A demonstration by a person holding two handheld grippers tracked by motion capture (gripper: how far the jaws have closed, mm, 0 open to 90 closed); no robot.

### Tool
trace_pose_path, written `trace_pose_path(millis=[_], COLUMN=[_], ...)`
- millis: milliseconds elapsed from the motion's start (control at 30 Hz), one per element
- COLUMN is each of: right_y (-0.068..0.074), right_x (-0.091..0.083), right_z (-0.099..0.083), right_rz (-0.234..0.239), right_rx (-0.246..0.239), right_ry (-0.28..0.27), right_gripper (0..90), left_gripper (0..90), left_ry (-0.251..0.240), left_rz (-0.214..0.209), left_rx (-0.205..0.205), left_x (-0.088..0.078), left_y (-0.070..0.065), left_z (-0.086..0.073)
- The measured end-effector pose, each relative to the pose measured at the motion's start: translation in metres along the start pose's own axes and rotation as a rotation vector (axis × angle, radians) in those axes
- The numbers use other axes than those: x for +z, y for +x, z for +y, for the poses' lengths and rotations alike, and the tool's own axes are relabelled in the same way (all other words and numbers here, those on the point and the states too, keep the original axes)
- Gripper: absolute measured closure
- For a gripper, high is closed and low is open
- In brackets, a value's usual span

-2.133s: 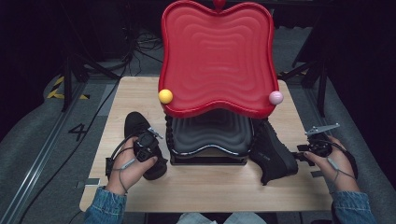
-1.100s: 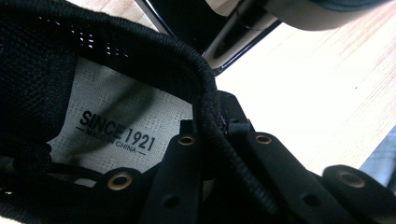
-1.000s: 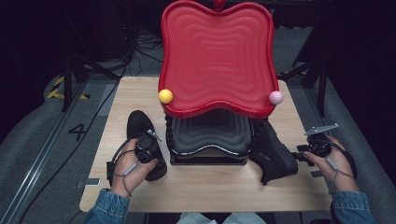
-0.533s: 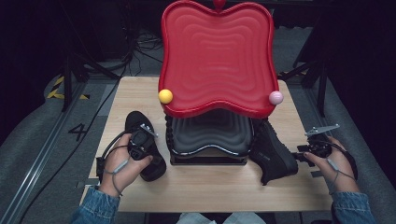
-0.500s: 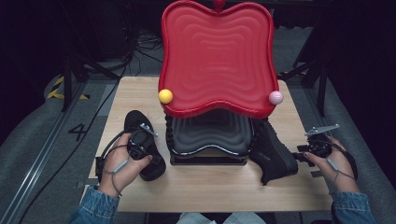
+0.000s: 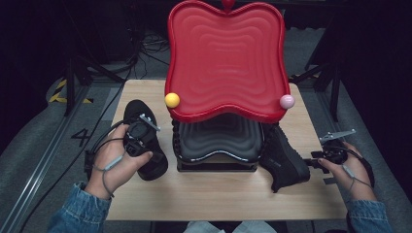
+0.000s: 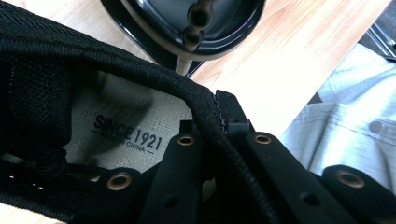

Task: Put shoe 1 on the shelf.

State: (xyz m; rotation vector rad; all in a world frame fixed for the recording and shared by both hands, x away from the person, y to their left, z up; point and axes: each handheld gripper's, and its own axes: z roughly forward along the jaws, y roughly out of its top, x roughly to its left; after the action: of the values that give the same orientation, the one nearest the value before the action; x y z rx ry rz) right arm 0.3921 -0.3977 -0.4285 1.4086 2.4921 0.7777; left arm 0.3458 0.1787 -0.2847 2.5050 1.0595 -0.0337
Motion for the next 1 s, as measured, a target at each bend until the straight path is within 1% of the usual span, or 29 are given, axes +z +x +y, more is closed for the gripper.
trace_pose_path(millis=[33, 67, 100, 167, 200, 233, 267, 300, 367, 433, 467, 500, 533, 600, 633, 700, 733, 767, 800, 833, 867, 967, 1000], right_y=[0.000, -0.001, -0.001, -0.001, -0.001, -0.001, -0.001, -0.001, -0.002, -0.002, -0.002, -0.002, -0.002, -0.002, -0.002, -0.001, -0.001, -0.001, -0.001, -0.002, -0.002, -0.003, -0.003], right_x=[0.000, 0.000, 0.000, 0.001, 0.001, 0.001, 0.001, 0.000, -0.001, -0.002, -0.002, -0.002, -0.002, -0.002, -0.002, -0.001, -0.001, -0.001, -0.002, -0.002, -0.002, -0.002, -0.002], right_z=[0.000, -0.001, -0.001, -0.001, -0.001, -0.002, -0.002, -0.002, -0.002, -0.002, -0.002, -0.002, -0.002, -0.002, -0.002, -0.002, -0.002, -0.002, -0.002, -0.002, -0.002, -0.003, -0.002], right_rz=[0.002, 0.000, 0.001, 0.006, 0.007, 0.007, 0.008, 0.009, 0.008, 0.008, 0.008, 0.007, 0.006, 0.008, 0.009, 0.009, 0.010, 0.010, 0.010, 0.009, 0.009, 0.010, 0.012], right_rx=[0.001, -0.004, -0.002, 0.001, 0.005, 0.006, 0.006, 0.005, 0.003, 0.009, 0.009, 0.009, 0.010, 0.006, 0.005, 0.001, 0.001, 0.001, 0.001, 0.008, 0.007, 0.008, 0.009], right_ry=[-0.003, -0.003, -0.003, -0.005, -0.003, -0.002, -0.004, -0.005, -0.011, -0.015, -0.015, -0.017, -0.015, -0.014, -0.014, -0.013, -0.015, -0.015, -0.016, -0.016, -0.019, -0.019, -0.018], right_gripper=[40.2, 40.2, 40.2, 40.1, 40.1, 40.2, 40.2, 40.1, 40.2, 40.1, 40.1, 40.2, 40.2, 40.2, 40.2, 40.2, 40.2, 40.2, 40.2, 40.2, 40.1, 40.2, 40.2], left_gripper=[87.9, 87.8, 87.7, 87.8, 87.8, 87.8, 87.8, 87.8, 87.8, 87.8, 87.8, 87.8, 87.8, 87.8, 87.7, 87.7, 87.8, 87.8, 87.8, 87.7, 87.6, 87.4, 87.3], left_ry=[-0.015, -0.021, -0.013, -0.022, -0.022, -0.030, -0.030, -0.032, -0.036, -0.040, -0.040, -0.035, -0.038, -0.030, -0.038, -0.037, -0.027, -0.027, -0.032, -0.029, -0.027, -0.026, -0.026], left_rz=[0.012, 0.013, 0.012, 0.007, 0.007, 0.003, 0.003, 0.009, 0.018, 0.022, 0.022, 0.021, 0.021, 0.028, 0.033, 0.037, 0.033, 0.033, 0.019, 0.017, 0.022, 0.039, 0.052], left_rx=[0.019, 0.021, 0.026, 0.037, 0.037, 0.040, 0.040, 0.046, 0.050, 0.056, 0.056, 0.062, 0.059, 0.069, 0.069, 0.071, 0.077, 0.077, 0.070, 0.067, 0.077, 0.079, 0.096], left_x=[-0.006, -0.010, -0.014, -0.025, -0.025, -0.034, -0.034, -0.043, -0.050, -0.057, -0.057, -0.061, -0.065, -0.072, -0.075, -0.080, -0.084, -0.084, -0.086, -0.092, -0.094, -0.100, -0.103], left_y=[-0.002, -0.004, -0.007, -0.011, -0.011, -0.013, -0.013, -0.015, -0.017, -0.019, -0.019, -0.019, -0.021, -0.022, -0.024, -0.025, -0.023, -0.023, -0.023, -0.024, -0.024, -0.027, -0.027], left_z=[0.002, 0.003, 0.004, 0.006, 0.006, 0.008, 0.008, 0.010, 0.011, 0.012, 0.012, 0.014, 0.014, 0.017, 0.018, 0.020, 0.021, 0.021, 0.021, 0.022, 0.022, 0.024, 0.024])
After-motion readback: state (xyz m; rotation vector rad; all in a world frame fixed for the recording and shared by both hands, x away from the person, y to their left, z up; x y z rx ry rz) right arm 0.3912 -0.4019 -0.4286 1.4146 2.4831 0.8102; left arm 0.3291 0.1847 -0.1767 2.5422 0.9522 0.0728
